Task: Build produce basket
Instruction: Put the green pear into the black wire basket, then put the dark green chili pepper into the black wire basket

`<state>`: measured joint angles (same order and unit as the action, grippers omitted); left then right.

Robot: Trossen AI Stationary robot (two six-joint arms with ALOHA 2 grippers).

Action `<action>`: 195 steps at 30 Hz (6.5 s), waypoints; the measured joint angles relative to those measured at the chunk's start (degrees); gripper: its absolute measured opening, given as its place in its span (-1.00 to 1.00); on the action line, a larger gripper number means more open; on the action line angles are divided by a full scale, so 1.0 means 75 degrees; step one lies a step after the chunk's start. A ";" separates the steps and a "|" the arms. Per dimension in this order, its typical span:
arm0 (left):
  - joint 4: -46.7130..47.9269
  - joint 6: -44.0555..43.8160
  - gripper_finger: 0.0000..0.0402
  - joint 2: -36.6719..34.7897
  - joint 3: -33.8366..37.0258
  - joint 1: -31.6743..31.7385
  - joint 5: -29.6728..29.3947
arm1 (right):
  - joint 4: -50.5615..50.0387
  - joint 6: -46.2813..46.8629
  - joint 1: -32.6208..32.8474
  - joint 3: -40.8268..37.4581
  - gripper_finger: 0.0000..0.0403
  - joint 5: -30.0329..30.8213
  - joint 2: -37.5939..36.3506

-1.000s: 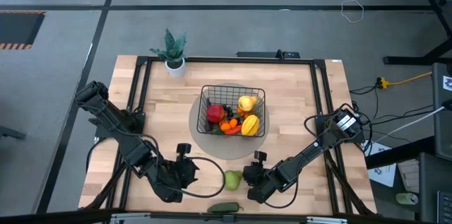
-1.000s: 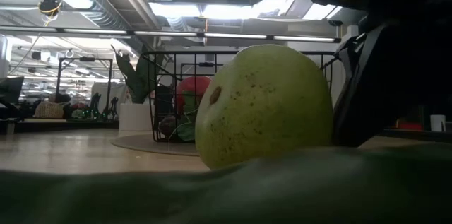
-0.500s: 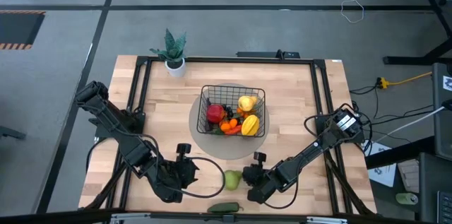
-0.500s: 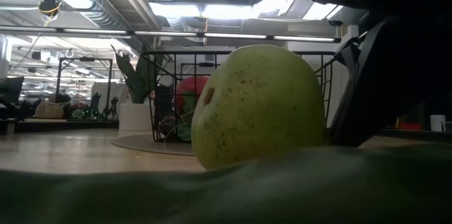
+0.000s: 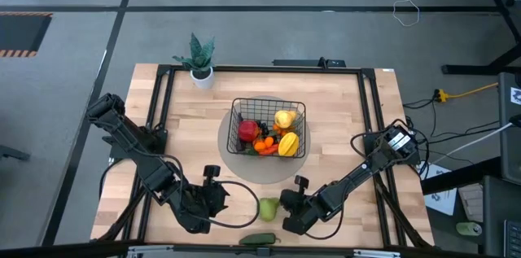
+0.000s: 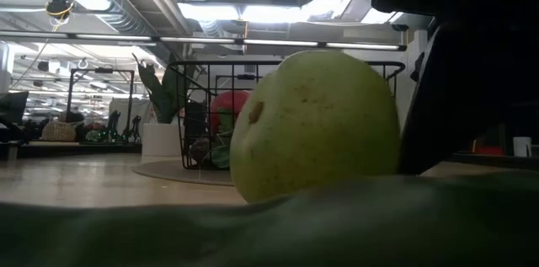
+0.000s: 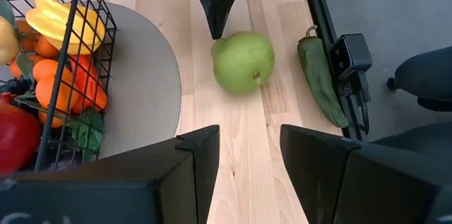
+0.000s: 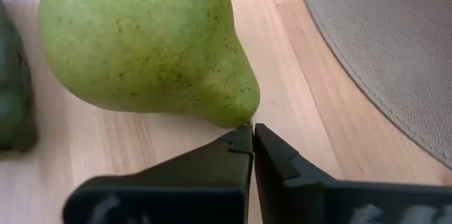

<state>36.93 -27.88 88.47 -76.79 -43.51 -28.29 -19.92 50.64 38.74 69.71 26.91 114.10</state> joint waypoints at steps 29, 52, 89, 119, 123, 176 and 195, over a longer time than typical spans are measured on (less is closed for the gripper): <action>-0.0003 -0.0011 -0.32 0.0000 0.0000 -0.0003 -0.0023 | -0.3116 -0.1295 0.0002 0.2919 -1.00 0.1891 -0.0070; -0.0003 -0.0009 -0.32 0.0000 0.0000 -0.0009 -0.0029 | -0.3893 -0.8050 0.0256 0.3756 -1.00 0.4165 -0.0076; 0.0000 -0.0015 -0.32 0.0000 0.0000 -0.0003 -0.0146 | -0.3832 -1.3362 -0.0462 0.3752 -1.00 0.8412 -0.0073; 0.0160 -0.0006 -0.32 0.0000 0.0000 -0.0009 -0.0143 | -0.3902 -1.1405 -0.1936 0.3750 -0.38 0.8409 -0.0099; 0.0158 -0.0010 -0.32 0.0003 0.0000 -0.0009 -0.0143 | -0.3902 -1.1370 -0.1818 0.3748 -0.37 0.8409 -0.0099; 0.0070 -0.0076 -0.32 0.0003 0.0000 -0.0003 -0.0423 | -0.1816 0.0756 0.1677 0.3748 -0.37 0.0539 0.2087; 0.0070 -0.0067 -0.32 0.0003 0.0001 -0.0003 -0.0564 | -0.1802 0.0413 0.1540 0.3652 -0.37 0.0397 0.2087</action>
<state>37.45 -28.38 88.49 -76.78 -43.53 -32.52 -33.43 53.74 50.29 97.10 29.89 129.75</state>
